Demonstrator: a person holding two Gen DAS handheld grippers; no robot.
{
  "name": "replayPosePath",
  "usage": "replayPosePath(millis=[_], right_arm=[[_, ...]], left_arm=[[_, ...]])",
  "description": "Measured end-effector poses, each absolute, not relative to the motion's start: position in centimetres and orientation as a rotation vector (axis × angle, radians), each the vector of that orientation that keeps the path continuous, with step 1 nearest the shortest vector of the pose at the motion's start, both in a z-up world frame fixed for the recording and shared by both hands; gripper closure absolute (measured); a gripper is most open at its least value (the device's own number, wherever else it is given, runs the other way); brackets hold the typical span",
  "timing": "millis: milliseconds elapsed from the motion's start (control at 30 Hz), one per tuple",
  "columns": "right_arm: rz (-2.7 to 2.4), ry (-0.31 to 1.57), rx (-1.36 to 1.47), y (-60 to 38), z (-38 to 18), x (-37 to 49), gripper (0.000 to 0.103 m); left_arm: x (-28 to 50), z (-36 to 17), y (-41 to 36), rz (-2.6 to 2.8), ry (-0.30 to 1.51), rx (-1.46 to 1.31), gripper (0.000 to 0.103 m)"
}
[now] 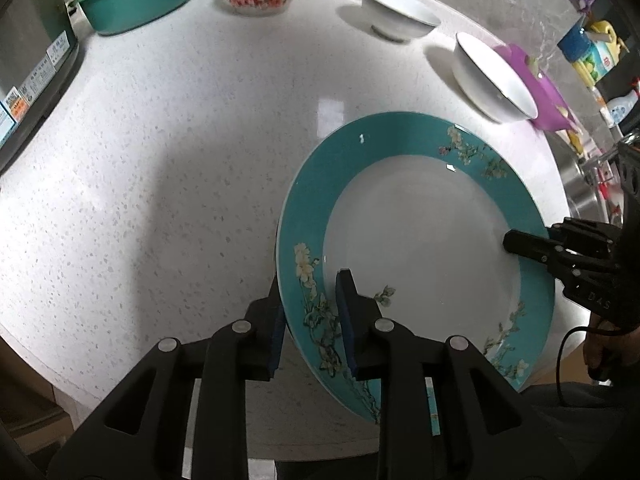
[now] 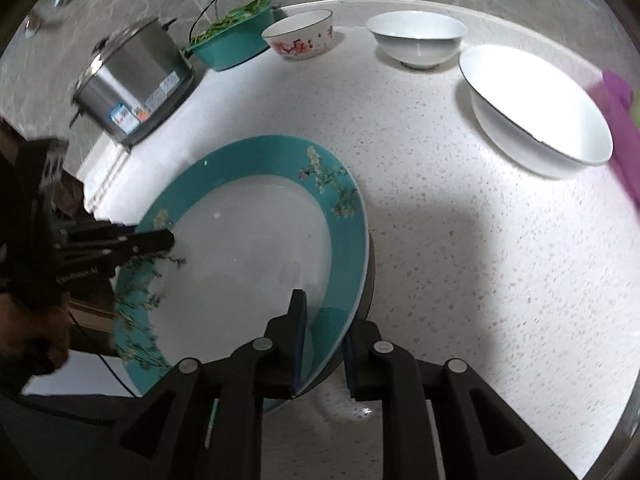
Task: Organize plates and bowls
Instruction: 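Carry the second teal plate onto the plate stack and open both grippers, then move both grippers to the large black-rimmed white bowl by the purple bowl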
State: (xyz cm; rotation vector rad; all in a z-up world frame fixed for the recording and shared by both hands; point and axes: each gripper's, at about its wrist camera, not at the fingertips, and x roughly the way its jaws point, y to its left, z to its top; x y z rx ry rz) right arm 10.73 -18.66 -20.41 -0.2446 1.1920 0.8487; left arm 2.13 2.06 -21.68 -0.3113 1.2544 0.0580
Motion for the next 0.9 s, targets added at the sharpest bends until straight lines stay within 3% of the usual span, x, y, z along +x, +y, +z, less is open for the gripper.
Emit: replayPosePath(millis=[600, 633, 700, 733, 767, 867, 900], right_arm=[[0.764, 1.098, -0.419, -17.6, -21.0, 9.5, 0.071], [0.757, 1.096, -0.419, -17.5, -21.0, 9.6, 0.071], [0.746, 1.097, -0.411, -17.5, -20.9, 9.7, 0.069], [0.74, 1.096, -0.401, -17.5, -20.8, 9.7, 0.065], [0.737, 1.094, -0.383, -17.6, -20.6, 9.7, 0.057], [0.725, 1.089, -0.31, -18.1, -19.7, 10.0, 0.037], [0.719, 1.087, -0.27, -18.6, -19.1, 10.3, 0.035]], left_arm=[[3.9, -21.9, 2.7, 0.031, 1.228, -0.283, 0.079], [4.1, -21.8, 3.1, 0.028, 1.224, -0.289, 0.075], [4.4, -21.3, 3.9, 0.027, 1.204, -0.292, 0.051], [4.5, -21.0, 4.4, 0.026, 1.192, -0.298, 0.03], [4.8, -20.5, 5.0, 0.018, 1.177, -0.314, 0.019], [6.5, -19.0, 7.5, -0.035, 1.159, -0.398, 0.013], [7.3, -18.5, 8.1, -0.056, 1.157, -0.42, 0.012]])
